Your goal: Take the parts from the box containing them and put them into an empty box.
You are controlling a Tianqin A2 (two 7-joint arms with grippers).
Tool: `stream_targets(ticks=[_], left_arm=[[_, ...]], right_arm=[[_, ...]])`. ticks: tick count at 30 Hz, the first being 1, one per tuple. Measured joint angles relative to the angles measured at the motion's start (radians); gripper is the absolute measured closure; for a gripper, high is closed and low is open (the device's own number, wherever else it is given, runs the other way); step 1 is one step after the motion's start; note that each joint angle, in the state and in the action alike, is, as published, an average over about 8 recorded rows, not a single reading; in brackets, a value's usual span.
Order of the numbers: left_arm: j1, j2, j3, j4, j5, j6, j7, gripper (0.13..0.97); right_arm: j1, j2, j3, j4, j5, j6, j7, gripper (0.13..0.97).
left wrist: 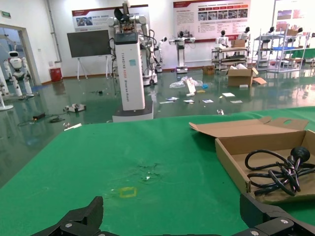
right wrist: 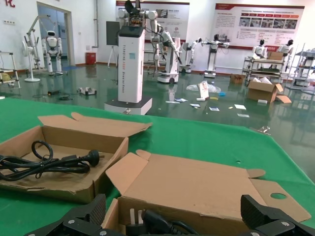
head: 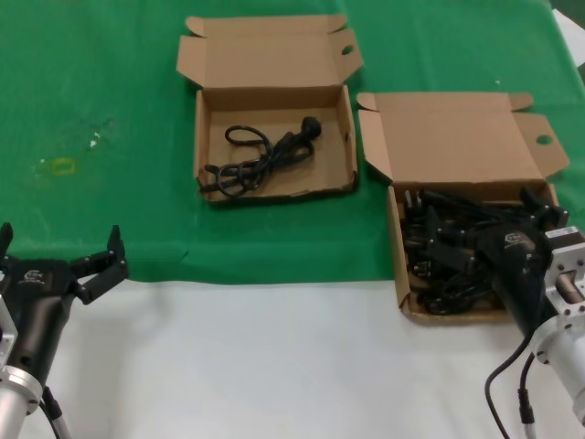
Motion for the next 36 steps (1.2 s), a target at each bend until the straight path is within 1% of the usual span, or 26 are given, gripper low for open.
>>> stream_targets(ticks=[36], left_arm=[[0.000,0.000,0.000,0.000,0.000,0.000,0.000,0.132]], right_arm=[[0.000,0.000,0.000,0.000,0.000,0.000,0.000,0.129]])
